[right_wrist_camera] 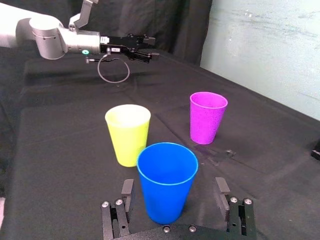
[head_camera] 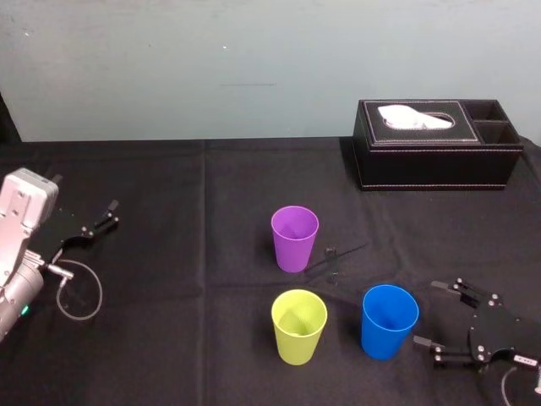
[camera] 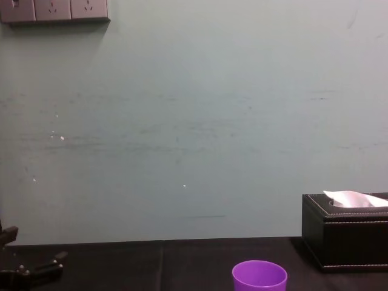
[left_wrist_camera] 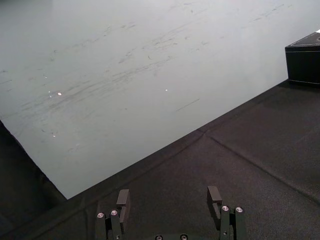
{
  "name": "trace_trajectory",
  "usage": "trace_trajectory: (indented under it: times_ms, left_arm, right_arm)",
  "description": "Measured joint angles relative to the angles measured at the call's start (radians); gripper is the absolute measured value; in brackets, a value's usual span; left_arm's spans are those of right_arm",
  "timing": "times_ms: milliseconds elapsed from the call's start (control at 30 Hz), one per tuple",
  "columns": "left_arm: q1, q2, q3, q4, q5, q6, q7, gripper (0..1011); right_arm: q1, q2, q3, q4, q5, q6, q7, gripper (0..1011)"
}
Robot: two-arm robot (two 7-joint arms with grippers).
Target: Stack the three plastic cups sequentially using one hand.
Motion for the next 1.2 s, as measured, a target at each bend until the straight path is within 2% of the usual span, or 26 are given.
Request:
trace_trajectory:
  times_ms: [633, 1200]
  left_arm:
    - [0.0, 0.0, 0.0, 0.0, 0.0, 0.0, 0.0, 1012]
    - [0.0, 0.0, 0.0, 0.0, 0.0, 0.0, 0.0, 1011]
  right_arm:
    - [0.033, -0.021, -0.047, 0.032, -0.002, 0.025, 0.018, 1004]
    - [0.059, -0.04, -0.075, 0.056, 0.015, 0.05, 0.023, 1004]
